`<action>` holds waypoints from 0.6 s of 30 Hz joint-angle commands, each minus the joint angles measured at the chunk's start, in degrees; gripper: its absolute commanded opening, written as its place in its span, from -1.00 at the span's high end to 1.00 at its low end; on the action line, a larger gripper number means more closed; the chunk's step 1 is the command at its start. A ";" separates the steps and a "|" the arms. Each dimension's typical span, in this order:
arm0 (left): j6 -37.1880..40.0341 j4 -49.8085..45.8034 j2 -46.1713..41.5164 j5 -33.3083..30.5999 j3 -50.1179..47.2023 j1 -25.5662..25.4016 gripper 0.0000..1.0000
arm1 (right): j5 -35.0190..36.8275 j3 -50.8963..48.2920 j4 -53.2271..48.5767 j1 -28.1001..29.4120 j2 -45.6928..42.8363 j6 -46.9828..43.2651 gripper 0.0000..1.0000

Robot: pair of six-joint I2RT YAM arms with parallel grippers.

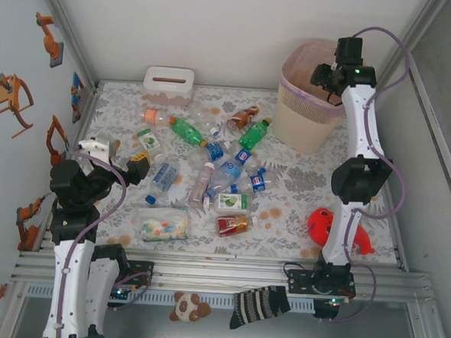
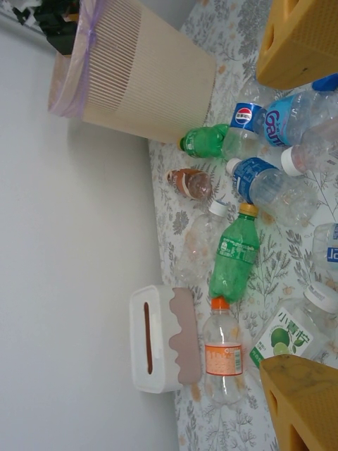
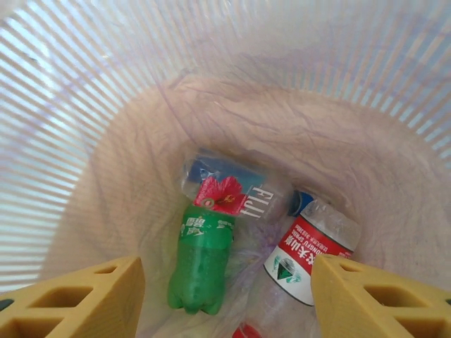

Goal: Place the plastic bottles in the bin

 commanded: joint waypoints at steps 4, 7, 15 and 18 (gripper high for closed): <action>0.21 0.76 0.80 0.57 1.52 0.08 -0.93 | -4.46 -11.08 6.96 0.19 -12.87 -6.48 -0.23; -0.18 1.06 1.12 1.26 1.50 0.08 -0.93 | -6.90 -17.86 11.39 0.33 -18.25 -10.63 -0.21; -0.16 0.93 1.23 1.31 1.52 -0.01 -0.93 | -19.69 -32.31 17.45 1.07 -29.85 -21.98 -0.20; 0.05 0.93 1.27 1.17 1.58 0.08 -0.93 | -26.77 -38.22 19.18 2.22 -34.11 -27.24 -0.20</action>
